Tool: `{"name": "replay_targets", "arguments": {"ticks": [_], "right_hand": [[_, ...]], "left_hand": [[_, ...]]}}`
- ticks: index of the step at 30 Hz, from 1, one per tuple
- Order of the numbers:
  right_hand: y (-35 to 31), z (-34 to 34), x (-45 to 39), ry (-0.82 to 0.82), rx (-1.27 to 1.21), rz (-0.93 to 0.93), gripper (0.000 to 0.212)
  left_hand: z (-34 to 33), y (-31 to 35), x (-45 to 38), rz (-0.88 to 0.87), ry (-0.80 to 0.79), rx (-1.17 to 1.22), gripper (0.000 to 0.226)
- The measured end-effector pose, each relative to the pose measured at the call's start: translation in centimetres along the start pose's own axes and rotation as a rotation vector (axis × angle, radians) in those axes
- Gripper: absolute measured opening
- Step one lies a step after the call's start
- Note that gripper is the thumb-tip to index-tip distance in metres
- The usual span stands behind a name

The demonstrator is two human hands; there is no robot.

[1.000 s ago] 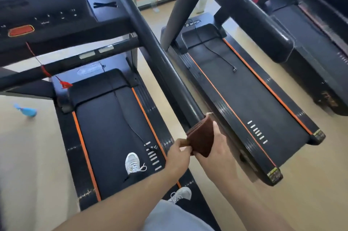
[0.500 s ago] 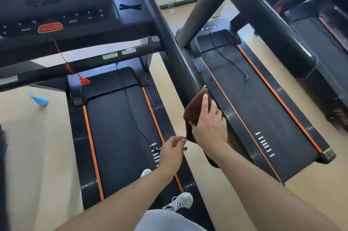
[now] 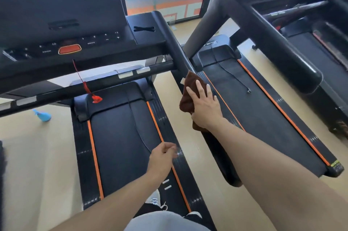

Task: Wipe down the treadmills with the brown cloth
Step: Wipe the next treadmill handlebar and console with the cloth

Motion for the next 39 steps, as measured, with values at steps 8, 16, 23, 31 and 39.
{"name": "replay_targets", "arguments": {"ticks": [8,16,23,31,39], "right_hand": [[4.9,-0.8,5.3,-0.180,-0.383,-0.509,0.109],[4.6,-2.7,13.7,-0.099,-0.099,-0.456,0.114],[6.5,-4.5,19.6,0.015,-0.122,-0.416,0.109],[8.3,-7.8,24.4,0.229,-0.595,-0.459,0.103],[9.4,-9.4,25.6,0.164,-0.867,-0.540,0.106]], "left_hand": [[-2.5,-0.1,1.0,0.025,-0.097,-0.013,0.013],[-6.7,-1.2,3.2,0.048,-0.126,-0.018,0.013],[-9.9,-2.8,5.9,0.075,-0.132,-0.007,0.013],[-12.2,-5.3,9.0,0.111,-0.105,0.018,0.014],[-10.9,-7.2,9.7,0.158,-0.023,0.065,0.012]]}}
Point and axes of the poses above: each hand's wrist, its own x-axis away from the middle knuckle, its own z-axis out of the back of the hand, y = z × x, the point moved 6 cm from there along -x, towards the middle knuckle, and after that the axes turned 6 degrees about x, right-handed, at the moved point
